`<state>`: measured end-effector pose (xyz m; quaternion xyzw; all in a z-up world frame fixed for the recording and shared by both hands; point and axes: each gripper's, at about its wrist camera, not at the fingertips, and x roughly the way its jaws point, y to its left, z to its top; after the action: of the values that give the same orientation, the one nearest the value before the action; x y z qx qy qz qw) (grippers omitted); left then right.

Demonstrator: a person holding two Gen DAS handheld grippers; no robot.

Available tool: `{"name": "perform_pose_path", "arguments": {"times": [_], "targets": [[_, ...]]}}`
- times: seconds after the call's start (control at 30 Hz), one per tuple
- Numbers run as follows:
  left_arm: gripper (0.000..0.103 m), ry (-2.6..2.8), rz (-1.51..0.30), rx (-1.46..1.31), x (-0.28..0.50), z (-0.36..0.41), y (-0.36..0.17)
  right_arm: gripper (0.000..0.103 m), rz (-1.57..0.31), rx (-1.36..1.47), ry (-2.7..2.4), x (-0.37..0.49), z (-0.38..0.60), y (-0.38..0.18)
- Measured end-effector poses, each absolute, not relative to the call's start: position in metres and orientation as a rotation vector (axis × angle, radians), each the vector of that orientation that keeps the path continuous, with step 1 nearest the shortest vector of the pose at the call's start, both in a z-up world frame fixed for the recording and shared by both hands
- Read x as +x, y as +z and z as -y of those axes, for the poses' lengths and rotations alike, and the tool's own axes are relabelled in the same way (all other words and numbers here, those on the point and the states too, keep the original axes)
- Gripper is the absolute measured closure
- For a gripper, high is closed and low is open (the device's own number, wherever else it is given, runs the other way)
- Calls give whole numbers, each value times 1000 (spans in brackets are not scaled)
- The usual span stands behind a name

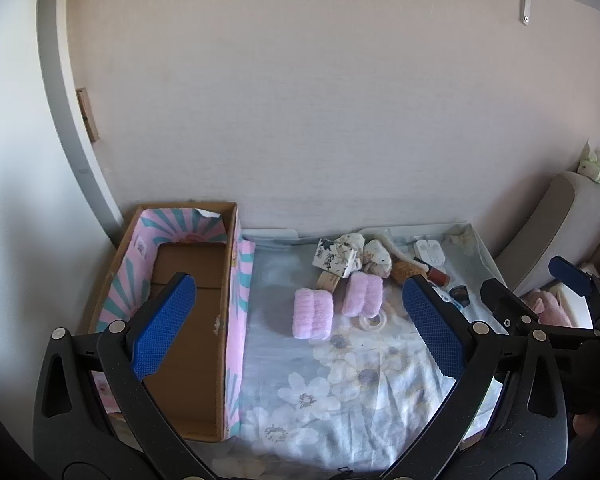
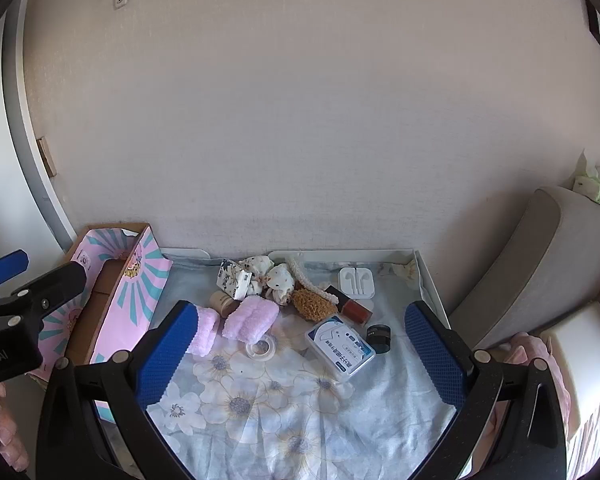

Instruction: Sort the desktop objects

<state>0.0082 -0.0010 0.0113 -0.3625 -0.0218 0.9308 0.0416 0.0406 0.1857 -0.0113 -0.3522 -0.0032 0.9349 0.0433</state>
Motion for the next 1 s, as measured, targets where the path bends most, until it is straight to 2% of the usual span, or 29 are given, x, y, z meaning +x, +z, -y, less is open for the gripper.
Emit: {"name": "perform_pose_path", "arguments": {"times": [0.3,1.0], "targets": [[0,2855,112,-1163,0,7,4,0,17,-1095,2846,36,-187,-10],[0,2819,72,-1185,-8,-1,-5,0,3,-1116,2814,31,-187,-17]]}}
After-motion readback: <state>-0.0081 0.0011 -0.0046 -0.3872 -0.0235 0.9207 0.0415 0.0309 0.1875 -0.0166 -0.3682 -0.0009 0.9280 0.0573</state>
